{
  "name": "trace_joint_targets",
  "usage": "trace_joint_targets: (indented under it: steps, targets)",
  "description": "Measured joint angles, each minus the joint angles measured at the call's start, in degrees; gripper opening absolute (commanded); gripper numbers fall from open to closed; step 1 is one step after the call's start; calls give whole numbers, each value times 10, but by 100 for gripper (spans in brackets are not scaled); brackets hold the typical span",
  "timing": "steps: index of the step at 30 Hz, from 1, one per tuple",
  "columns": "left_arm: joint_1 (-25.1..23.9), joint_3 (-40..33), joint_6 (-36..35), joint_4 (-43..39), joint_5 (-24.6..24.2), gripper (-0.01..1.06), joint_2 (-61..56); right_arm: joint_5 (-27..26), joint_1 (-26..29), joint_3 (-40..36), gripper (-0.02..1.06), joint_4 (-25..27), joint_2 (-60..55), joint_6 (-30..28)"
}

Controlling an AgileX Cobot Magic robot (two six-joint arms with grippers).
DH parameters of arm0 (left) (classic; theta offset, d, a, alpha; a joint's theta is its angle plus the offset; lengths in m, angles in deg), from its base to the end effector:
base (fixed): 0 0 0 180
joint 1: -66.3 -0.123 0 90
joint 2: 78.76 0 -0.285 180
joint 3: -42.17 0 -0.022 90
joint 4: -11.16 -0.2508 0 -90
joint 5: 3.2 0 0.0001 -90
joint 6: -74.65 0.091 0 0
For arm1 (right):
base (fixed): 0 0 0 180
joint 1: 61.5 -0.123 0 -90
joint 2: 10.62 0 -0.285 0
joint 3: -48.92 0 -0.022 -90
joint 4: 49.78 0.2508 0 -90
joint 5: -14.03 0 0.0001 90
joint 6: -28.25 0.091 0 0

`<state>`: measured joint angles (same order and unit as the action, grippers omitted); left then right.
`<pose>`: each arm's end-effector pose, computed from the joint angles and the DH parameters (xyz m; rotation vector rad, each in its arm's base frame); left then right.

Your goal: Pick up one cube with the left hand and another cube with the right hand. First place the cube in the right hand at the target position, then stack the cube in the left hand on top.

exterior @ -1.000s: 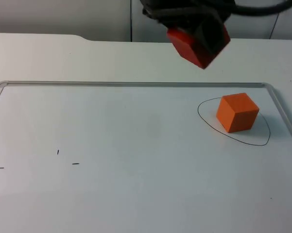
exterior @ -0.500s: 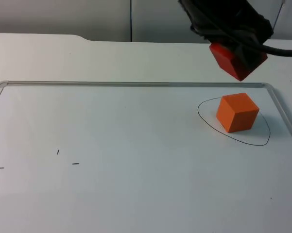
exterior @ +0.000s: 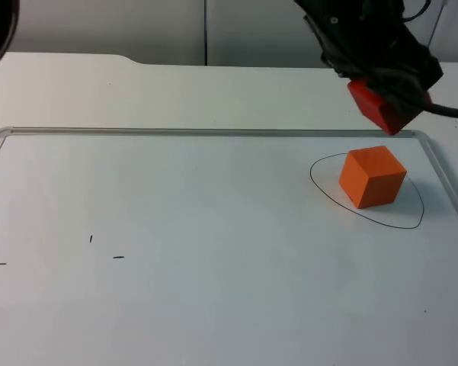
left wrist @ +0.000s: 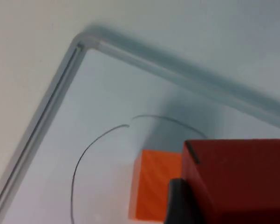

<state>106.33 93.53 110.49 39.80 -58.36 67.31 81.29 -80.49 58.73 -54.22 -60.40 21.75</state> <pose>0.3863 -0.3713 0.2138 1.3913 2.1569 -0.6607 0.0465 0.0091 0.5201 -0.3918 1.8286 0.0629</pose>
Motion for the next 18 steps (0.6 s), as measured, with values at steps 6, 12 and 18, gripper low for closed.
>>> trace_joint_targets:
  steps: [6,12,18]
  targets:
    - [0,1,82,116,9,0,11,2,0,0,105,0,0,0]
    - [-20,-74,213,275,62,0,10,4,0,0,105,0,0,0]
    - [-35,-202,390,408,160,0,-20,4,0,0,105,0,0,0]
